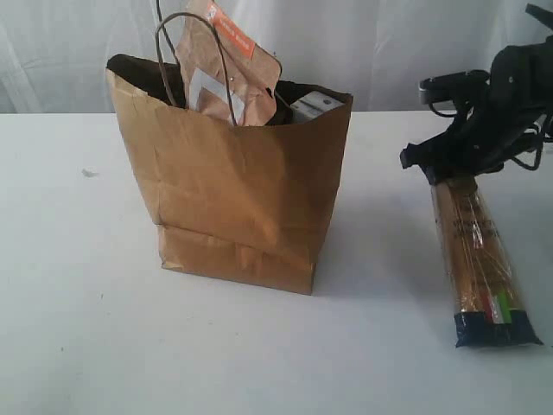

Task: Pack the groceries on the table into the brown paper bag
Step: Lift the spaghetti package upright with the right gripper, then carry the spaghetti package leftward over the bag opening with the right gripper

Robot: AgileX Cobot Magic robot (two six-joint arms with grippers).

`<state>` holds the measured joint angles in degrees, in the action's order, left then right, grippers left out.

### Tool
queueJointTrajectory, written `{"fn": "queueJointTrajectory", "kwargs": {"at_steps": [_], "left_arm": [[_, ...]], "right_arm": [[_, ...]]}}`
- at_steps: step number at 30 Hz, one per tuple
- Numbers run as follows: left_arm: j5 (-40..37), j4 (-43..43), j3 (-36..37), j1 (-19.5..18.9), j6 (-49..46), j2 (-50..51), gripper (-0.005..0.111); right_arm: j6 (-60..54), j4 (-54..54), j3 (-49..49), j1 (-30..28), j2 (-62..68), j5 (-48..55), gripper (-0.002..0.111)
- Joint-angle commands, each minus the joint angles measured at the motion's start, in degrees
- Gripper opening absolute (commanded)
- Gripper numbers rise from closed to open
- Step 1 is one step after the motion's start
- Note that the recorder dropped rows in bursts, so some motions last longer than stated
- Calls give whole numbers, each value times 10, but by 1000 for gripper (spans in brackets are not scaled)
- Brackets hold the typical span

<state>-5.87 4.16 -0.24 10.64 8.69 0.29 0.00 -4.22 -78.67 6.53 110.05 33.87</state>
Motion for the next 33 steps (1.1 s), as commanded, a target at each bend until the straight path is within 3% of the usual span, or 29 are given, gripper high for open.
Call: {"fn": "queueJointTrajectory", "kwargs": {"at_steps": [1,15,22,33], "left_arm": [[3,-2,2,-2,-2,-3,0],[3,-2,2,-2,-2,-3,0],[3,-2,2,-2,-2,-3,0],[3,-2,2,-2,-2,-3,0]], "right_arm": [[-11,-3,1,-1,-44,-19,0],[-13,-3,1,91,-138,-10,0],[0,4,1,105,-214,25,0],[-15,4,-11,170,-363,-31,0]]}}
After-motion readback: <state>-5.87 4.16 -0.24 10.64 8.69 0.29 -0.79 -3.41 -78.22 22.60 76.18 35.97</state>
